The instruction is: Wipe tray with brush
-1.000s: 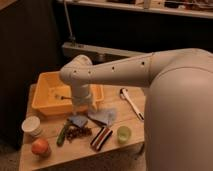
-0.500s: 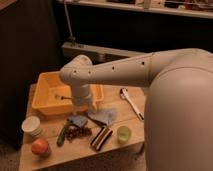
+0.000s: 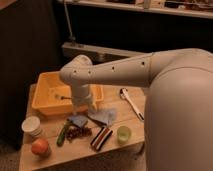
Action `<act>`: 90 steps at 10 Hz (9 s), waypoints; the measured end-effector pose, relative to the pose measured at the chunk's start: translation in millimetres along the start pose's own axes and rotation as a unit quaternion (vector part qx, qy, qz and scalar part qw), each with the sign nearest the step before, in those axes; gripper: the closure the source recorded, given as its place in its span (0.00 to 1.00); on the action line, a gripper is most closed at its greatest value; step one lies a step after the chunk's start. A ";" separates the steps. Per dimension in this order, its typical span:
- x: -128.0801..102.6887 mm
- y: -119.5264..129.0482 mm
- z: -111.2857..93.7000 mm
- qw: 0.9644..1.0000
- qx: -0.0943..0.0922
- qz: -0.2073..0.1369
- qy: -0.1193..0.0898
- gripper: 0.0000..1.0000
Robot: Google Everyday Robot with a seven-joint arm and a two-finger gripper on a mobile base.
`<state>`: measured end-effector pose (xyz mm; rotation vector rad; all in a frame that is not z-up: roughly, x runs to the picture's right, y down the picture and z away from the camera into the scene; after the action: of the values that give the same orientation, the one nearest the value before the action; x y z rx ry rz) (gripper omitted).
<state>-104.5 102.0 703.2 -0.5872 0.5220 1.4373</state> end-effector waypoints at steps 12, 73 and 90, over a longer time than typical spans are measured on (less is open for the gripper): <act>-138.7 -229.8 -26.1 0.992 0.020 -0.038 -0.117 0.35; -63.7 -296.0 173.6 0.980 0.040 -0.189 -0.057 0.35; -75.4 -285.0 147.4 0.981 0.068 -0.171 -0.066 1.00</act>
<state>171.9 130.1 880.5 -0.4436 0.3882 1.0962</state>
